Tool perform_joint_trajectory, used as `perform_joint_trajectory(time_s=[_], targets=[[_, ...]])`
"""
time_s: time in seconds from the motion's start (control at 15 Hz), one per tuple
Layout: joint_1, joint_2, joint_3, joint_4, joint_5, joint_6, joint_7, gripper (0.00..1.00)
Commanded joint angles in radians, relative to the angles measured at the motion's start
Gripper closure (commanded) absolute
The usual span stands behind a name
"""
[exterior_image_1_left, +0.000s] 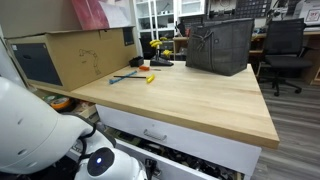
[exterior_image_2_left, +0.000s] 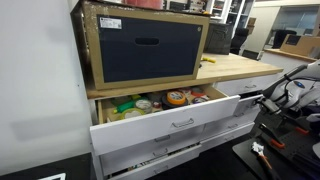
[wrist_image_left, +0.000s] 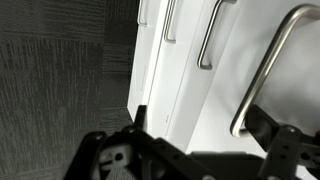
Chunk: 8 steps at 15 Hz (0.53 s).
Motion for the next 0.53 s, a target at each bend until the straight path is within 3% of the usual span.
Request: perform_joint_trajectory(time_s=[0.0, 0.47], targets=[[-0.013, -0.010, 0.026, -0.017, 0.011, 0.014, 0.001, 0.00], [-0.011, -0.049, 0.008, -0.074, 0.041, 0.010, 0.014, 0.00]])
